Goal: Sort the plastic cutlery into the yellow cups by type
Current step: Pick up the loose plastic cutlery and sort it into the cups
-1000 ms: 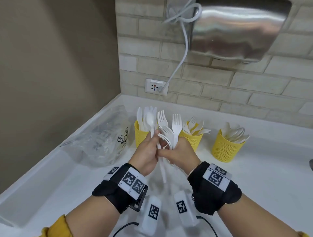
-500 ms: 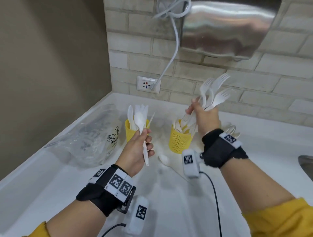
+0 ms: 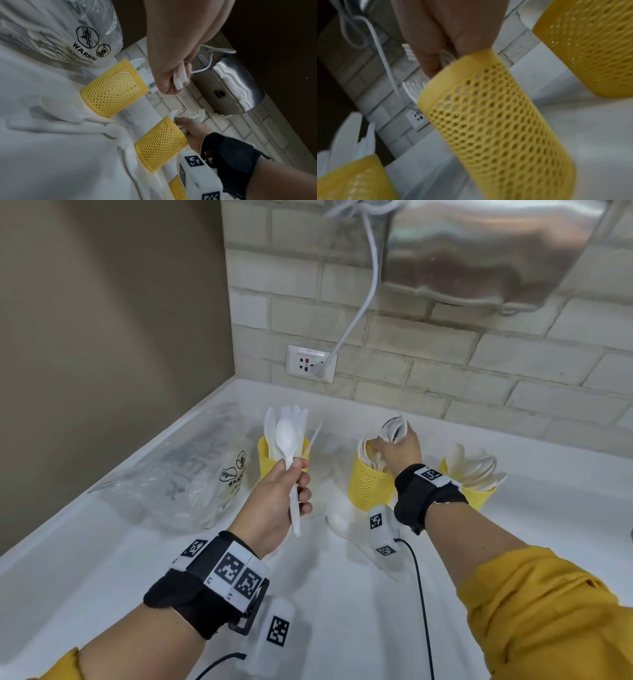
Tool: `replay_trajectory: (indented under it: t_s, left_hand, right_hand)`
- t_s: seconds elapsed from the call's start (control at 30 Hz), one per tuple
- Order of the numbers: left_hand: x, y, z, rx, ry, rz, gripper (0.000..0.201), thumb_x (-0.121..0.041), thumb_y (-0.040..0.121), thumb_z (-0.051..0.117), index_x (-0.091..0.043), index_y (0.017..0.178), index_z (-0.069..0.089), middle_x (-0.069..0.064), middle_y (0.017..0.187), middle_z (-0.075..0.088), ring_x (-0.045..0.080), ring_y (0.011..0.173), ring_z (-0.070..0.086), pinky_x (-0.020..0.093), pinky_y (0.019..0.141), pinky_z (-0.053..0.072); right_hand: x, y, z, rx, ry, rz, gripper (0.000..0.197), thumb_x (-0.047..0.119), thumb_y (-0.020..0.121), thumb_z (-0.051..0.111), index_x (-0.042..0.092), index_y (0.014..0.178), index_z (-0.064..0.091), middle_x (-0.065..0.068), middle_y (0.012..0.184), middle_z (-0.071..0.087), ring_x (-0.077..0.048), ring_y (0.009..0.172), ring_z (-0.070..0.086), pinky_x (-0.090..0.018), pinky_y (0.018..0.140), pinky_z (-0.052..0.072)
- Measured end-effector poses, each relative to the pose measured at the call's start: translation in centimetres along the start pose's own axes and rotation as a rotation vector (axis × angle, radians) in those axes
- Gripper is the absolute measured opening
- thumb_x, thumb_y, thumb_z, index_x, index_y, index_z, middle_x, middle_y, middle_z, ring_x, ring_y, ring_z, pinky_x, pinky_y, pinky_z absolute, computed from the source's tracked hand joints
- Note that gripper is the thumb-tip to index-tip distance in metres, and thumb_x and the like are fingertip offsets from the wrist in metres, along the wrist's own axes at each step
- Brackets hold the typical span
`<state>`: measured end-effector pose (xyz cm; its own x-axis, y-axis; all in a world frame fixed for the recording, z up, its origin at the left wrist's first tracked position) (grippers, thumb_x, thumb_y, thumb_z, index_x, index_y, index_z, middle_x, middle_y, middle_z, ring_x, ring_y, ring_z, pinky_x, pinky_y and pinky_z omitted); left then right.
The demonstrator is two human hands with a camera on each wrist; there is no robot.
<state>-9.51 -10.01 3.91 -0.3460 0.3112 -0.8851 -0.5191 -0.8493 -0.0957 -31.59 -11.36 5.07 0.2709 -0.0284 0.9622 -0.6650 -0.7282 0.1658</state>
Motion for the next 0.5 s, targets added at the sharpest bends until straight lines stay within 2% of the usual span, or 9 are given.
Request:
replay_trajectory:
  t_s: [0.07, 0.1, 0.17, 0.2, 0.27, 0.33, 0.37, 0.43, 0.5]
  left_hand:
    - [0.3, 0.1, 0.1, 0.006, 0.006, -0.006, 0.017, -0.023, 0.099, 0.039, -0.016, 0.088, 0.05, -0.003, 0.065, 0.038, 0.009, 0.048, 0.036, 0.022, 0.05, 0.032]
    - [0.4, 0.2, 0.2, 0.012, 0.008, -0.009, 0.017, -0.023, 0.099, 0.039, -0.016, 0.088, 0.051, -0.004, 0.065, 0.039, 0.008, 0.048, 0.037, 0.022, 0.05, 0.033]
    - [0.4, 0.2, 0.2, 0.024, 0.012, -0.015, 0.017, -0.023, 0.099, 0.039, -0.016, 0.088, 0.051, -0.004, 0.065, 0.039, 0.008, 0.048, 0.037, 0.021, 0.049, 0.034]
    - [0.4, 0.3, 0.1, 0.026, 0.013, -0.016, 0.017, -0.023, 0.099, 0.039, -0.017, 0.088, 0.05, -0.004, 0.065, 0.039, 0.009, 0.048, 0.037, 0.021, 0.048, 0.035]
    - [0.5, 0.4, 0.3, 0.036, 0.018, -0.024, 0.017, -0.024, 0.099, 0.039, -0.017, 0.089, 0.05, -0.004, 0.065, 0.04, 0.009, 0.049, 0.037, 0.021, 0.048, 0.035]
    - [0.7, 0.4, 0.6, 0.058, 0.024, -0.035, 0.016, -0.024, 0.099, 0.039, -0.018, 0.089, 0.051, -0.003, 0.065, 0.04, 0.01, 0.049, 0.038, 0.022, 0.049, 0.036]
    - [0.7, 0.4, 0.8, 0.072, 0.025, -0.042, 0.016, -0.024, 0.098, 0.039, -0.019, 0.09, 0.051, -0.003, 0.066, 0.041, 0.01, 0.05, 0.039, 0.022, 0.051, 0.036]
    - [0.6, 0.3, 1.3, 0.099, 0.032, -0.049, 0.015, -0.024, 0.098, 0.04, -0.021, 0.092, 0.053, -0.003, 0.066, 0.041, 0.009, 0.05, 0.039, 0.023, 0.053, 0.035]
    - [0.5, 0.1, 1.9, 0.112, 0.073, -0.034, 0.015, -0.023, 0.098, 0.04, -0.022, 0.094, 0.055, -0.003, 0.065, 0.04, 0.009, 0.05, 0.039, 0.022, 0.053, 0.035]
  right_hand:
    - [-0.3, 0.3, 0.1, 0.06, -0.12, -0.026, 0.033, -0.002, 0.073, 0.067, -0.007, 0.102, 0.051, -0.031, 0.099, 0.059, -0.031, 0.082, 0.058, -0.029, 0.074, 0.045]
    - [-0.2, 0.5, 0.1, 0.092, -0.106, -0.046, 0.034, -0.001, 0.074, 0.069, 0.0, 0.104, 0.05, -0.023, 0.095, 0.059, -0.028, 0.082, 0.058, -0.022, 0.073, 0.046]
    - [0.9, 0.4, -0.2, 0.087, -0.012, -0.114, 0.046, 0.0, 0.074, 0.072, 0.017, 0.108, 0.046, -0.004, 0.088, 0.05, -0.01, 0.078, 0.052, -0.007, 0.069, 0.041]
    - [1.2, 0.5, -0.4, 0.054, -0.025, -0.191, 0.045, 0.003, 0.076, 0.071, 0.021, 0.11, 0.048, -0.002, 0.091, 0.049, -0.008, 0.082, 0.051, -0.006, 0.073, 0.039]
    - [1.5, 0.6, -0.4, 0.101, -0.256, -0.265, 0.025, 0.013, 0.088, 0.059, 0.013, 0.113, 0.057, -0.008, 0.105, 0.056, -0.017, 0.098, 0.053, -0.015, 0.086, 0.038]
    - [1.1, 0.1, -0.1, 0.272, -0.562, -0.262, 0.033, 0.016, 0.098, 0.04, -0.006, 0.11, 0.061, -0.023, 0.114, 0.06, -0.035, 0.115, 0.049, -0.027, 0.102, 0.028]
    - [1.1, -0.2, 0.0, 0.314, -0.621, -0.265, 0.037, 0.016, 0.099, 0.036, -0.008, 0.113, 0.059, -0.025, 0.12, 0.059, -0.037, 0.124, 0.044, -0.028, 0.108, 0.02]
    - [2.1, -0.9, -0.4, 0.23, -0.589, -0.342, 0.036, 0.02, 0.098, 0.041, 0.0, 0.126, 0.053, -0.019, 0.134, 0.051, -0.031, 0.136, 0.033, -0.028, 0.109, 0.019]
    - [4.0, -2.0, -0.9, 0.118, -0.425, -0.464, 0.035, 0.025, 0.093, 0.05, 0.007, 0.123, 0.056, -0.014, 0.119, 0.055, -0.024, 0.117, 0.047, -0.03, 0.099, 0.033]
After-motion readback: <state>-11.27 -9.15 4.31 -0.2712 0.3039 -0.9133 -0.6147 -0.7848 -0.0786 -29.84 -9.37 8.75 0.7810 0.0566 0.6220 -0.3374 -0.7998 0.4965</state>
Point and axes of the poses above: each hand's wrist, its own y-axis towards the middle knuckle, its own z-axis out of the palm, x = y × z, the point moved 2 cm from there along y, towards the middle knuckle
